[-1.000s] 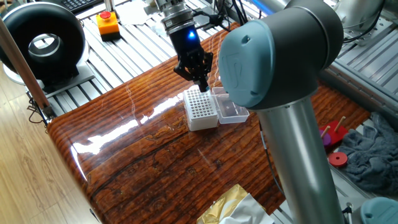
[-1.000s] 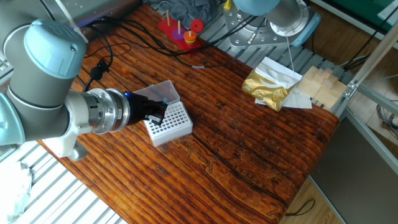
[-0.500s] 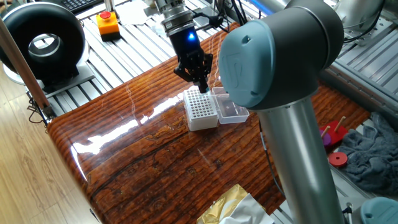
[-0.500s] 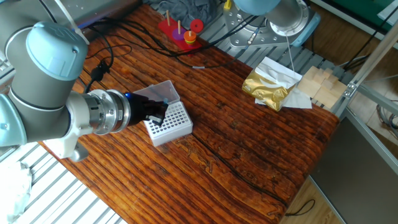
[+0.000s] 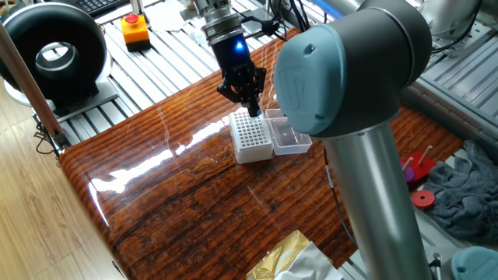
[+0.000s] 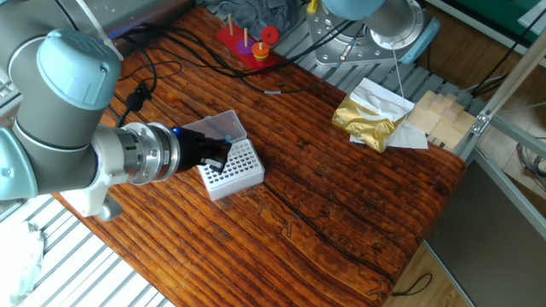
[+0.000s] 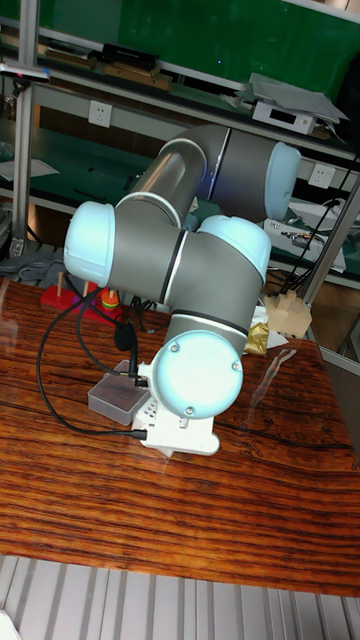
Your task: Insert a medium pipette tip into the holder for medium pipette tips
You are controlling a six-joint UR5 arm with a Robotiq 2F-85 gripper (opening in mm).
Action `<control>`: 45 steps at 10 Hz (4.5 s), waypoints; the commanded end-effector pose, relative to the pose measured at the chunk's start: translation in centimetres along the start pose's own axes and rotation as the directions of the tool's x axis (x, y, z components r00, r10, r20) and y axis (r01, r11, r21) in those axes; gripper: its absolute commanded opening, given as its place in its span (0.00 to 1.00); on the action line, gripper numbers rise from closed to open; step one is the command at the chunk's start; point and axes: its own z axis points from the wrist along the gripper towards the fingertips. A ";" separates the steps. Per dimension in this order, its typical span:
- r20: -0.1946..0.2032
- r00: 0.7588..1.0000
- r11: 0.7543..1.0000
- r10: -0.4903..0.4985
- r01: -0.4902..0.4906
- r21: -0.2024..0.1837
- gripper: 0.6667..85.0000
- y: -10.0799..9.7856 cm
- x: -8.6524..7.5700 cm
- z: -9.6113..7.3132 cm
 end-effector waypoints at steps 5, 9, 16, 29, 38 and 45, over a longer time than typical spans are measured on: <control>0.002 1.000 1.000 -0.004 0.004 -0.008 0.00 -0.2 0.4 0.5; 0.002 1.000 1.000 -0.004 0.004 -0.004 0.00 -0.4 0.5 1.2; 0.007 1.000 1.000 -0.008 0.008 -0.005 0.00 -0.5 0.1 1.5; 0.023 1.000 1.000 -0.002 0.002 -0.006 0.00 0.8 -2.1 1.5; 0.047 0.999 1.000 -0.005 0.005 0.000 0.00 0.7 -3.6 1.5; 0.099 0.995 0.999 -0.006 0.010 -0.034 0.00 1.8 -5.0 1.7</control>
